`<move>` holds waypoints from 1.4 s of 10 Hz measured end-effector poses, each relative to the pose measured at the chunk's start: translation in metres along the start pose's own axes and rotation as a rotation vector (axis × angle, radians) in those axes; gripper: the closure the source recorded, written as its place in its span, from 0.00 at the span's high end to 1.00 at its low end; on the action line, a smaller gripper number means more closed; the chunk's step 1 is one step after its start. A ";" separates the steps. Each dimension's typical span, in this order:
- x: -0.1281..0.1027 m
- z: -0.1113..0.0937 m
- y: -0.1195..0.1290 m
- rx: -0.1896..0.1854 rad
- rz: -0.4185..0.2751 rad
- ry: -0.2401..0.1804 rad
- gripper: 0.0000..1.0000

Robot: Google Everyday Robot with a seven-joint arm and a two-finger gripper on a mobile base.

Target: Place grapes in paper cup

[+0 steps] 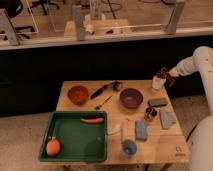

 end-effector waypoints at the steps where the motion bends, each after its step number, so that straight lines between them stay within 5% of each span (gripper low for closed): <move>1: 0.002 0.000 -0.001 -0.002 0.006 0.001 0.09; 8: 0.004 -0.004 0.002 -0.030 0.015 -0.012 0.77; 14: 0.003 -0.004 0.008 -0.061 0.045 -0.033 0.80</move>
